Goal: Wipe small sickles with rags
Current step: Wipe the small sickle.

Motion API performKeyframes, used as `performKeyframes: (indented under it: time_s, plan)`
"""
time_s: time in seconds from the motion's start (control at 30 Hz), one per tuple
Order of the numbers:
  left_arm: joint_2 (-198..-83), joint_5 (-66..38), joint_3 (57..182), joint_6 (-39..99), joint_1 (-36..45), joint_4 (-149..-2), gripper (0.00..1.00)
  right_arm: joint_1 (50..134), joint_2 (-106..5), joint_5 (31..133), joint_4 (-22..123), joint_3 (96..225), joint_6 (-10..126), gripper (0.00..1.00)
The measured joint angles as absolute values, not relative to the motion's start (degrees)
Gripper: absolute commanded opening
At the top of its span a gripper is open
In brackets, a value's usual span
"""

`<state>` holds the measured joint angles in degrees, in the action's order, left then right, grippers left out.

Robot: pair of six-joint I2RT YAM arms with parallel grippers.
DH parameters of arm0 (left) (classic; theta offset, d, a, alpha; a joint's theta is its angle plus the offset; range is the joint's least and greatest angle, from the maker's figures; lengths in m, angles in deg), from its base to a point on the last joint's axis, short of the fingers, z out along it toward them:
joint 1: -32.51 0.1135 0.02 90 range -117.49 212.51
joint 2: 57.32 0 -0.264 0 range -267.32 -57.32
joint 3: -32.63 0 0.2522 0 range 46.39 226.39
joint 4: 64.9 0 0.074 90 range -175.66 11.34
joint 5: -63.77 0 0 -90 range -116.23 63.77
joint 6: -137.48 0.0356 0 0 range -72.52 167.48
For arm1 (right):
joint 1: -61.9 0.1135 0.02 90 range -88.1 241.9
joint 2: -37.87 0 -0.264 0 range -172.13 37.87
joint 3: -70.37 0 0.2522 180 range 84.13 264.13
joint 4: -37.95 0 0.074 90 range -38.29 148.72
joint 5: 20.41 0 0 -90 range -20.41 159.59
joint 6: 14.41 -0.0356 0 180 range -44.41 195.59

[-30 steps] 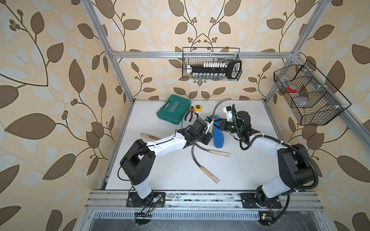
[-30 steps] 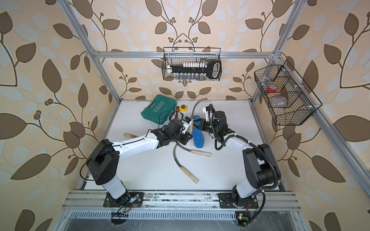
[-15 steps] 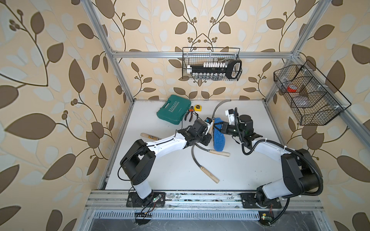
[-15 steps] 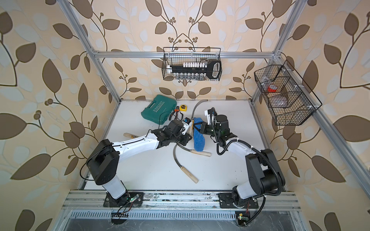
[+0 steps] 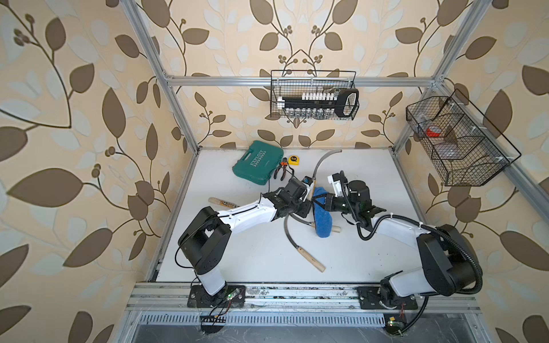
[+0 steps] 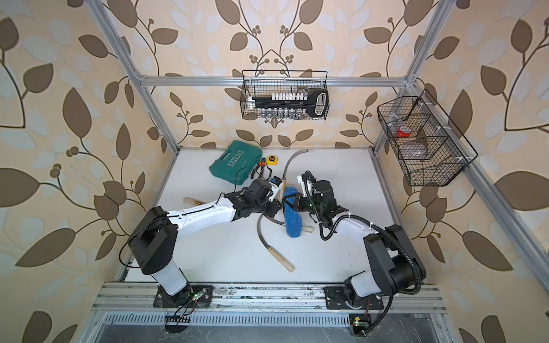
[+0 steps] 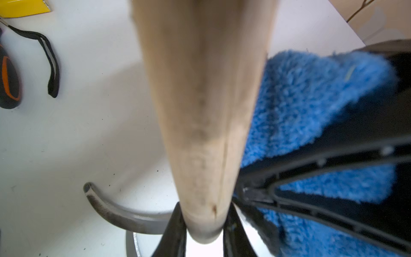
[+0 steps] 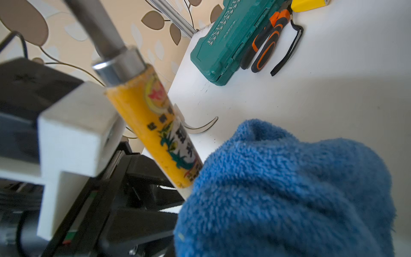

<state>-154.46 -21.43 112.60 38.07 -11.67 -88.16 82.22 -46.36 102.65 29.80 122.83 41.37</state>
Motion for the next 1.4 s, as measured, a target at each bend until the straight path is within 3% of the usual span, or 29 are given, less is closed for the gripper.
performKeyframes:
  time_s: [0.7, 1.0, 1.4]
  plan:
    - [-151.6, -21.7, 109.5, 37.9, -11.8, -86.0, 0.0, 84.6, -44.0, 100.5, 33.2, 121.8, 42.2, 0.2]
    - [-151.6, -22.3, 110.4, 37.5, -11.3, -84.1, 0.0, 83.4, -43.9, 99.6, 41.8, 130.6, 43.3, 0.2]
    - [-151.6, -20.8, 110.4, 37.2, -11.4, -83.6, 0.0, 78.7, -43.9, 102.4, 39.4, 136.0, 43.3, 0.2]
